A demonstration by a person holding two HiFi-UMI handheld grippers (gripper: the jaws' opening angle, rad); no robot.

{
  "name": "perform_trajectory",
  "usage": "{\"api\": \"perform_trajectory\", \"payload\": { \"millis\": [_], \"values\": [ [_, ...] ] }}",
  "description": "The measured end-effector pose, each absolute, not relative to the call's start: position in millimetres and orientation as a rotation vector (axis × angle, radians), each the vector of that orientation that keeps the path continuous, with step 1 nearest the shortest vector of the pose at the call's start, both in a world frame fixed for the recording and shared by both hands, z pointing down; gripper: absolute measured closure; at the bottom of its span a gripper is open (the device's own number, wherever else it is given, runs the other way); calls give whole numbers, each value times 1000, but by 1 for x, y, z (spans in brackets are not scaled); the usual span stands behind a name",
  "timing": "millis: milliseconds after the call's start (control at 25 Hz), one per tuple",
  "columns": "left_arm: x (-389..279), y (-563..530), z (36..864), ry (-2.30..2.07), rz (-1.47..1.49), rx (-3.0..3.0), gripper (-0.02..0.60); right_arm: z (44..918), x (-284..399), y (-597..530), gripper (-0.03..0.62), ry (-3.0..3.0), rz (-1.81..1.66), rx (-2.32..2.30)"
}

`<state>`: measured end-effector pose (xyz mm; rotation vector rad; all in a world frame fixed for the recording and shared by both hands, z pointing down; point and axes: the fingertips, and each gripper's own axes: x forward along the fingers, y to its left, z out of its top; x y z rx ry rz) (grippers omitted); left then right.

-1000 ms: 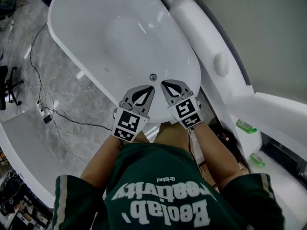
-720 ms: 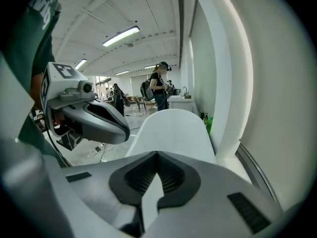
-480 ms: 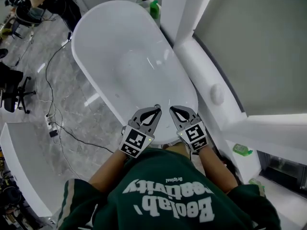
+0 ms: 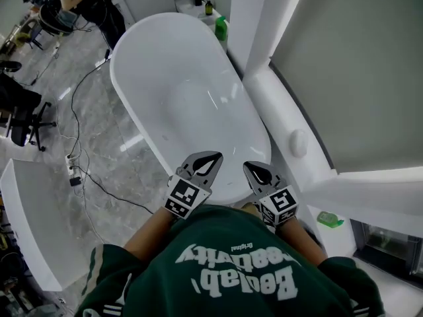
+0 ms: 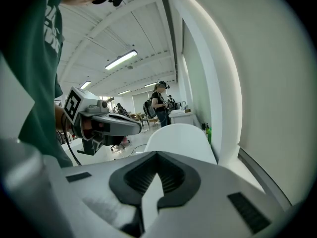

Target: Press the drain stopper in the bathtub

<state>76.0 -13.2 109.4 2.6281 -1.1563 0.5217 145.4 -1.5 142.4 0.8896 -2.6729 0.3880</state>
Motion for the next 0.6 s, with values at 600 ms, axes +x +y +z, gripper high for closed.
{"api": "perform_trajectory", "payload": {
  "millis": [600],
  "values": [
    [85,-21,114,-1204,526,2581,572,138,160,-13,580,-2697,352,871]
  ]
}}
